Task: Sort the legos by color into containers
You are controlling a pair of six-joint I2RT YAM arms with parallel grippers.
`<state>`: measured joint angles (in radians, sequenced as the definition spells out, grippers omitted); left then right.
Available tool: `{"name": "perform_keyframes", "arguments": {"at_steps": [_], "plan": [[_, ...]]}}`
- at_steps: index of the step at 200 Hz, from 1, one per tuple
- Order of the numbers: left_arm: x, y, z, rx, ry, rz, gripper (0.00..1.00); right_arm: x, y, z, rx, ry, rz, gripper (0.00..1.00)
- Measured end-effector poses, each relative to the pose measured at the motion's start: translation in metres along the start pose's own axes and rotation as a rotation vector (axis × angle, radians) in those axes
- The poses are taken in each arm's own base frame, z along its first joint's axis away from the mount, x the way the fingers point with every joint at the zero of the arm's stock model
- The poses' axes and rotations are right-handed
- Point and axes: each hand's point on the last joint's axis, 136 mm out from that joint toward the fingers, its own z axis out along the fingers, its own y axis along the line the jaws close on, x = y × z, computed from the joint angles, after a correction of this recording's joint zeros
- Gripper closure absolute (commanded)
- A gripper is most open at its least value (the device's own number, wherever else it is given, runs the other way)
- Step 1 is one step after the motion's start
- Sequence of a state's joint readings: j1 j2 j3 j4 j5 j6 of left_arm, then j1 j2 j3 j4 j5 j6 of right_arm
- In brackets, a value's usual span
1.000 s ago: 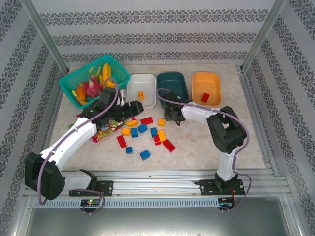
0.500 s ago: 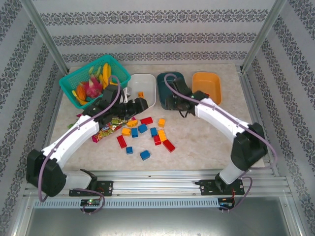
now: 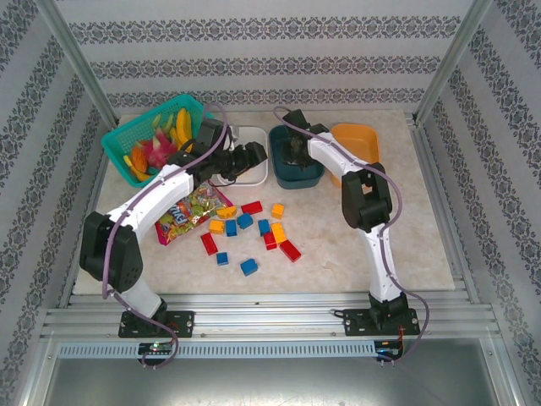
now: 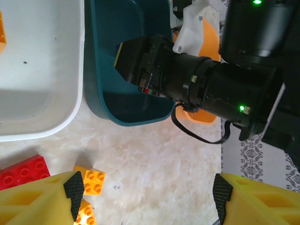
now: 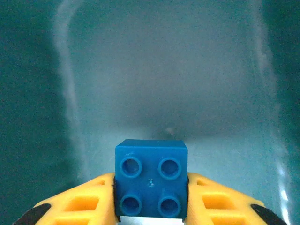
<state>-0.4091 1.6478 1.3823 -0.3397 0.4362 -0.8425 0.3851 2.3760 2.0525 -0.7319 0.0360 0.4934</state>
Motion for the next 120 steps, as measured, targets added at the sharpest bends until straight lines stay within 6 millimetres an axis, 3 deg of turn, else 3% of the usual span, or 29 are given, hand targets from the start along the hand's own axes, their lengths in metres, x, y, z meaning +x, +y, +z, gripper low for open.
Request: {"name": "perform_keyframes", "arguments": {"at_steps": [19, 61, 86, 106, 120], "plan": [[-0.001, 0.005, 0.004, -0.011, 0.004, -0.007, 0.25, -0.002, -0.004, 0.010, 0.001, 0.026, 0.012, 0.69], [-0.008, 0.010, 0.009, -0.027, 0.001, -0.020, 0.25, 0.000, -0.004, 0.011, -0.002, 0.058, 0.007, 0.46], [-0.009, 0.011, 0.008, -0.032, 0.000, -0.017, 0.25, 0.000, -0.004, 0.008, -0.003, 0.062, -0.002, 0.44], [-0.007, 0.014, 0.008, -0.048, 0.006, -0.016, 0.25, -0.005, 0.000, -0.006, -0.014, 0.042, -0.009, 0.44], [-0.005, 0.018, 0.006, -0.067, 0.012, -0.012, 0.25, -0.016, 0.007, -0.031, -0.039, -0.003, -0.018, 0.44]]}}
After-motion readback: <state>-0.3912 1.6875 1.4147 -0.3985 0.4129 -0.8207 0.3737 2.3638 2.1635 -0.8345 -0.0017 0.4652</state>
